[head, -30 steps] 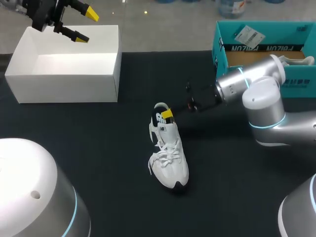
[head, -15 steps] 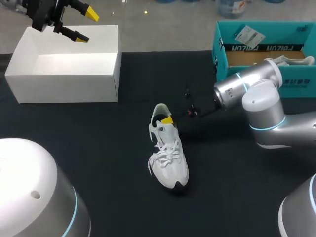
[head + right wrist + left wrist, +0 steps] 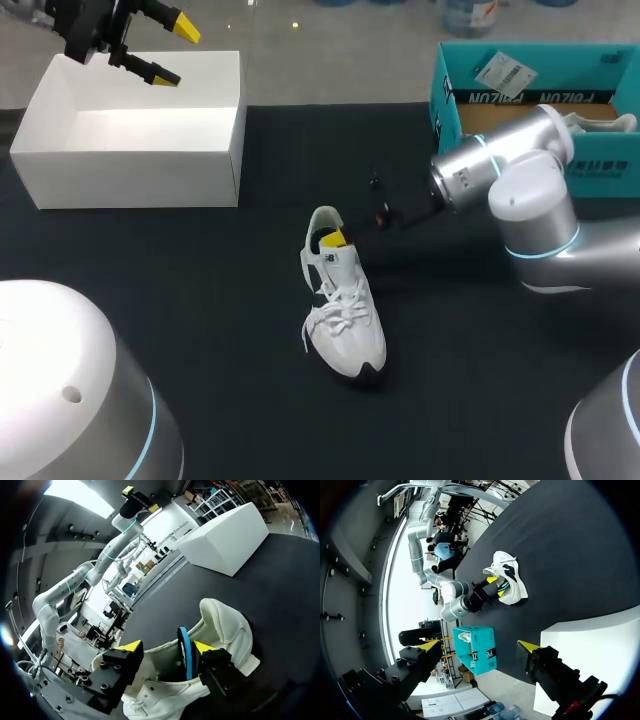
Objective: Take the shoe out of the shoebox, open the shoe tongue, remove and reinsert the insole, then place the shoe into the shoebox
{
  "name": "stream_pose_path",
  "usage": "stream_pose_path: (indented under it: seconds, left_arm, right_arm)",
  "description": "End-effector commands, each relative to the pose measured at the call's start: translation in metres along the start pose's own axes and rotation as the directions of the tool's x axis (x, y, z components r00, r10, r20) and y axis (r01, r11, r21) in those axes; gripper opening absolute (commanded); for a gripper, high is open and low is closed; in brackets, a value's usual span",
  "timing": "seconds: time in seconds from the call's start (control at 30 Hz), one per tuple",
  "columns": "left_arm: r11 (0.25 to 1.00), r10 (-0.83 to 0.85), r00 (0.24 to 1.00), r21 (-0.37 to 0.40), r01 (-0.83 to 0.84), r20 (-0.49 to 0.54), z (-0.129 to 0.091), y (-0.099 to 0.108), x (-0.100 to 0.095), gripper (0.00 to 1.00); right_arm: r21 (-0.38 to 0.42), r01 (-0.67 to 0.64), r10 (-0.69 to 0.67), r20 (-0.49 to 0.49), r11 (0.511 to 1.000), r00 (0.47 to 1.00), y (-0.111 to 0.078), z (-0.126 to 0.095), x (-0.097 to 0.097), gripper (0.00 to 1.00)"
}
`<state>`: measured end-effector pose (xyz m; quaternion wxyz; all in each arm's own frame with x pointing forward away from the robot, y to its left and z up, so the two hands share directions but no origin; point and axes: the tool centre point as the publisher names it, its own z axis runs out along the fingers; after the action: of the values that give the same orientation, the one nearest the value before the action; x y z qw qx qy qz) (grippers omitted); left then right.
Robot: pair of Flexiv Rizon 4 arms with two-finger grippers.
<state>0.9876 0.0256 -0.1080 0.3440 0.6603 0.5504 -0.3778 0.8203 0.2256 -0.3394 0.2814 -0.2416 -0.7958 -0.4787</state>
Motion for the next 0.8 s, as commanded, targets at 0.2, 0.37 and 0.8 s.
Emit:
stream_pose_path:
  seconds: [0.2,0.37,0.8]
  left_arm:
    - [1.0,0.001,1.0,0.001,-0.001,-0.003,0.0,0.0,0.0,1.0]
    - [1.0,0.001,1.0,0.001,-0.001,-0.003,0.0,0.0,0.0,1.0]
    - [1.0,0.001,1.0,0.001,-0.001,-0.003,0.0,0.0,0.0,1.0]
  right_arm:
    - [0.006,-0.03,0.029,0.091,1.0,0.995,0.012,-0.015,0.016,1.0]
    - [-0.073,-0.081,0.093,0.181,0.994,0.979,0.021,-0.029,0.014,1.0]
    - [-0.156,-0.316,0.35,0.518,0.936,0.781,0.033,-0.031,0.01,0.0]
